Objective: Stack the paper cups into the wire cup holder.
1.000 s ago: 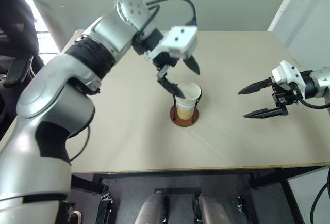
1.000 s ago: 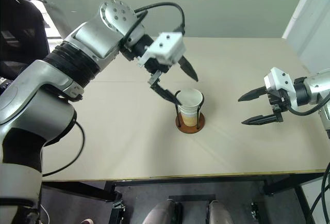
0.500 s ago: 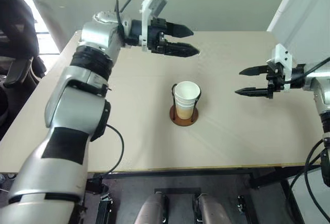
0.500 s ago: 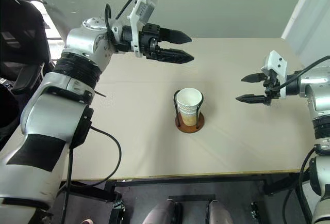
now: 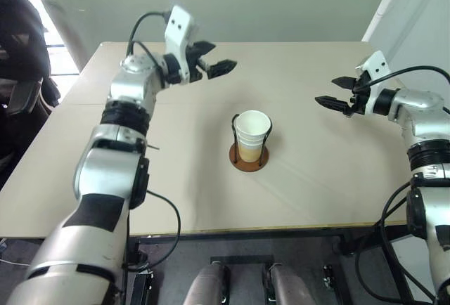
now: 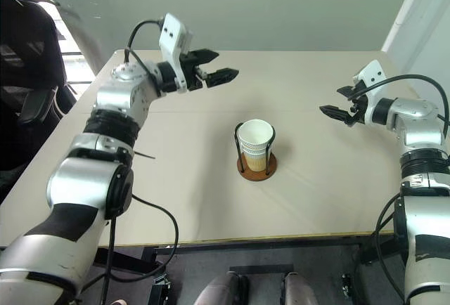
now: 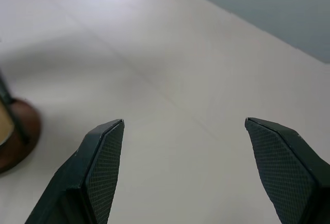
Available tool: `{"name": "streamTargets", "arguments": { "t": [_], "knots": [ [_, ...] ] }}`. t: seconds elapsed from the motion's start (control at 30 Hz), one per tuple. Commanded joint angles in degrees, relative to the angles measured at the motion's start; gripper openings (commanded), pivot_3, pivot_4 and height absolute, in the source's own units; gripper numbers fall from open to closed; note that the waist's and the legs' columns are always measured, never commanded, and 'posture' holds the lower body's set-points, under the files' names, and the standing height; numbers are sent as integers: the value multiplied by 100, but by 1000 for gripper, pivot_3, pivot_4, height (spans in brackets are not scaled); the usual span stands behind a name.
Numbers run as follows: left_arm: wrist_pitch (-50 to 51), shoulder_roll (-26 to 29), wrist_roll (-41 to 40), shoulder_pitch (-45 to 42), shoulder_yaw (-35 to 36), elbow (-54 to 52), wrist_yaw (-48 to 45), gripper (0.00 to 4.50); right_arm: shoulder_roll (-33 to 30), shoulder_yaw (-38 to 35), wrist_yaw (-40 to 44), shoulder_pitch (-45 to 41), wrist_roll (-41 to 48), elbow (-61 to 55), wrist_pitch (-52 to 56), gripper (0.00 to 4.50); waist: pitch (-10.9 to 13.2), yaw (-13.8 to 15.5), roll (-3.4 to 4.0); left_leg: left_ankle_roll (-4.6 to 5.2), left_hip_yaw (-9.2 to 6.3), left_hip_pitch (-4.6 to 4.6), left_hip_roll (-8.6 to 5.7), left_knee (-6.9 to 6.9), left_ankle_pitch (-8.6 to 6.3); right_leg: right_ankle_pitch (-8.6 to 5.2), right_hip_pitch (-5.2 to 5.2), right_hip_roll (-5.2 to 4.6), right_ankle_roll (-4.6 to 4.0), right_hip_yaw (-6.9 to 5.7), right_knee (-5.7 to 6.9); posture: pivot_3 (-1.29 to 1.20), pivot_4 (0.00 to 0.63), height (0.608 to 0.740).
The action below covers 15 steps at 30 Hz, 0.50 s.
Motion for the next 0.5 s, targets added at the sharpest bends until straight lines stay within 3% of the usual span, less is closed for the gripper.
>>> {"name": "streamTargets", "arguments": {
  "t": [0.03,0.5],
  "knots": [
    [-69,139,59,297,349,-589,298,4462,96,-283,-430,-200,-27,84,-125,3857,0,7,0,-1,-1,-1,1,1,1,2,-1,0,-3,-1,1,0,150,740],
    [288,-42,-49,1058,1076,-1379,1048,4462,412,-632,-1368,-48,-158,542,-810,3857,0,48,0,18,-3,-3,-1,3,15,28,1,-1,-38,-3,-1,0,150,740]
  ]
}}
